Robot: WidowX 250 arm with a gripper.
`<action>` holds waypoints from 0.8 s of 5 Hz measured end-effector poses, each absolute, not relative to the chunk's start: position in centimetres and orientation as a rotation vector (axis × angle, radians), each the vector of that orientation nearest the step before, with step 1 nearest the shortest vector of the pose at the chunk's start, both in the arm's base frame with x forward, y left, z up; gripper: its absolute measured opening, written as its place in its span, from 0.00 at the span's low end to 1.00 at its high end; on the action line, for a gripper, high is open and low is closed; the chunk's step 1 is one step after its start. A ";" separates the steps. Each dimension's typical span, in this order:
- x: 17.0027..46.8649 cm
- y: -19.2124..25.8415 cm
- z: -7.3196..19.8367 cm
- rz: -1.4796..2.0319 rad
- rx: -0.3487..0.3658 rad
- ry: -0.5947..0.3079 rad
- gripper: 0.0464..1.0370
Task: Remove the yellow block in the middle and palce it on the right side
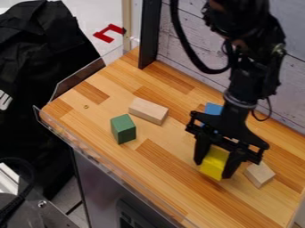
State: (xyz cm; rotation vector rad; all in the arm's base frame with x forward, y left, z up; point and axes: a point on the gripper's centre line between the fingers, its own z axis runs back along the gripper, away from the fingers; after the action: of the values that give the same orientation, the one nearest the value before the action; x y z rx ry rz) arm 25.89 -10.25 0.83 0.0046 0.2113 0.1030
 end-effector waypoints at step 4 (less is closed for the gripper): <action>25.3 -8.7 -1.0 0.173 -0.002 0.274 0.54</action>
State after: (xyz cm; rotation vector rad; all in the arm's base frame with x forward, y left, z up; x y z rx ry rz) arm 25.27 -8.72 -1.01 -0.0016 0.2740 0.1728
